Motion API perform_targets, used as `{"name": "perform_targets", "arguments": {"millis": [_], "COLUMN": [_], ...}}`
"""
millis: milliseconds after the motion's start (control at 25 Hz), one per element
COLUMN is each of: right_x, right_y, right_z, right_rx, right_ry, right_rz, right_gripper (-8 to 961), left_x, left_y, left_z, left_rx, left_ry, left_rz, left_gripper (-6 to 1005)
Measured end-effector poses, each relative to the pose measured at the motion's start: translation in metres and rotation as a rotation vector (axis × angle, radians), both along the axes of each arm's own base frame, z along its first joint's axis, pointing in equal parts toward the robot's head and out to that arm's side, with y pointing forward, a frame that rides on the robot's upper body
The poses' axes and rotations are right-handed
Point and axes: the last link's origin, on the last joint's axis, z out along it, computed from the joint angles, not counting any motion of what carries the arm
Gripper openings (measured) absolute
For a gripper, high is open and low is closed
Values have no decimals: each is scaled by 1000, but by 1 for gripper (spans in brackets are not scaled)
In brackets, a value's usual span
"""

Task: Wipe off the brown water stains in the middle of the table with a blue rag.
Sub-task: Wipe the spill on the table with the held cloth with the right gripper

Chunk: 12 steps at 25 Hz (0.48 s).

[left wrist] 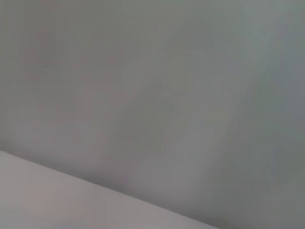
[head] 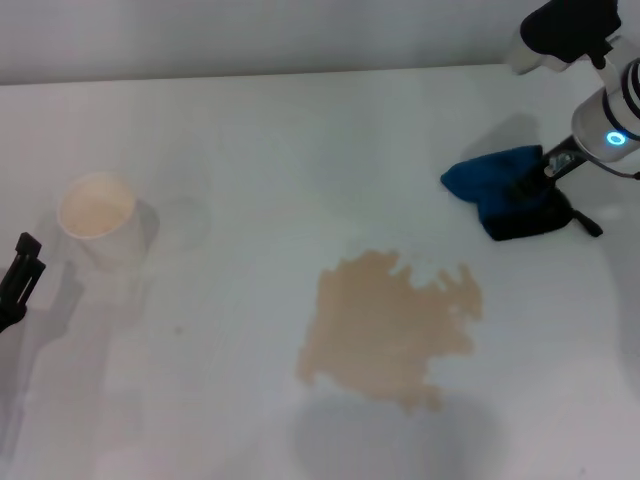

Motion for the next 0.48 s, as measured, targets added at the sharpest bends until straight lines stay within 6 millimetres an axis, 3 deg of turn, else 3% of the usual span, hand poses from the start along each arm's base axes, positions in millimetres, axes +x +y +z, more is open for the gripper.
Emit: {"name": "perform_targets", "arguments": {"millis": [480], "right_x": [-17], "right_y": [-37], "right_z": [-31], "right_rx": [-335], "right_ry": [113], "right_rz": [114], "right_gripper": [76], "left_x": [-3], "left_y": [0], "left_z": [3], "left_rx": [18], "left_ry": [-6], "left_rz": [19], "left_gripper": [888]}}
